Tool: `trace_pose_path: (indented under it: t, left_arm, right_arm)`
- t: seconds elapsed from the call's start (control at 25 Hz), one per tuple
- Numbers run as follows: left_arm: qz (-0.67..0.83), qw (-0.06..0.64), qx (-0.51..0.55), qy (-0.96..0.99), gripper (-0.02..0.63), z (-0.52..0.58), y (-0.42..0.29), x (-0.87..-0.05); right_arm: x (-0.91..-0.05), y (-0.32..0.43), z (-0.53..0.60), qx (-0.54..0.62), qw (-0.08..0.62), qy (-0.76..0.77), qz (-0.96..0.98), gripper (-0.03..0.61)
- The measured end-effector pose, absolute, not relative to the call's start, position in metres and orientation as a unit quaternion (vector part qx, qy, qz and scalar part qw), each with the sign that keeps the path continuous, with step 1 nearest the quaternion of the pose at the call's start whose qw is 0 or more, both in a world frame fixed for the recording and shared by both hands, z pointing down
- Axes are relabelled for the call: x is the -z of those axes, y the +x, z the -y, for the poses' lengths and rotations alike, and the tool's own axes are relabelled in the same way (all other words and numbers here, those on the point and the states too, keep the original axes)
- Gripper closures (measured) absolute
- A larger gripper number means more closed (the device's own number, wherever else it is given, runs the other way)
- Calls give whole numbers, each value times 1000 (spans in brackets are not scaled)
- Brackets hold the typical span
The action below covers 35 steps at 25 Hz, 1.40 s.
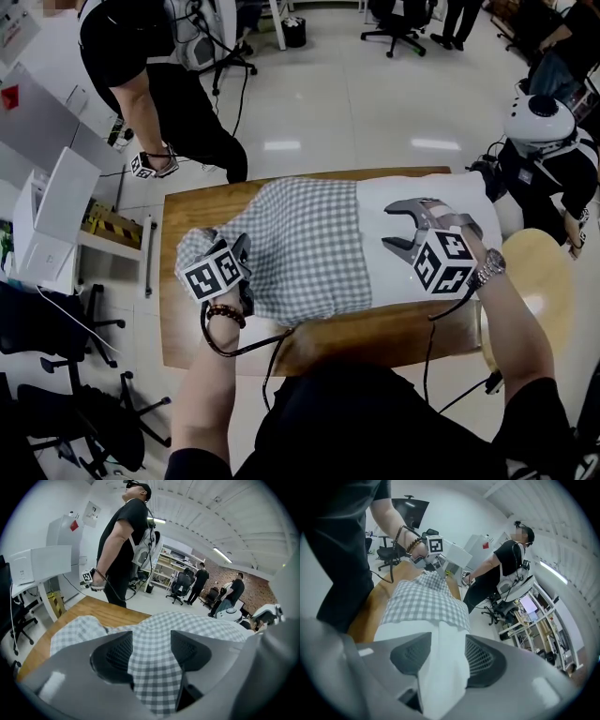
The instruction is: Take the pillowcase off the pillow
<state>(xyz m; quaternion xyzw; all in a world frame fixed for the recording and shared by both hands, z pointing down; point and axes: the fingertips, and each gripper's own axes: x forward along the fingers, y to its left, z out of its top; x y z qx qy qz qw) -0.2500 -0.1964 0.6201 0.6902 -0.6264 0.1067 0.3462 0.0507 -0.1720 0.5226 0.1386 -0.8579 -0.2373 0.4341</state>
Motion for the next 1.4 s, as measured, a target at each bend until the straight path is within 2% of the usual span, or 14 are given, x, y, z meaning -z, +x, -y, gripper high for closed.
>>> trace_pose_path:
  t: [0.64,1.4]
  left_arm:
    - [612,494,-117,606,330,203,-247,-726]
    - [587,520,-224,579,314,242,-267,-777]
  right_arm:
    - [-597,33,194,193,480,103,849,336]
    - [-615,-6,239,157,488,95,853,336]
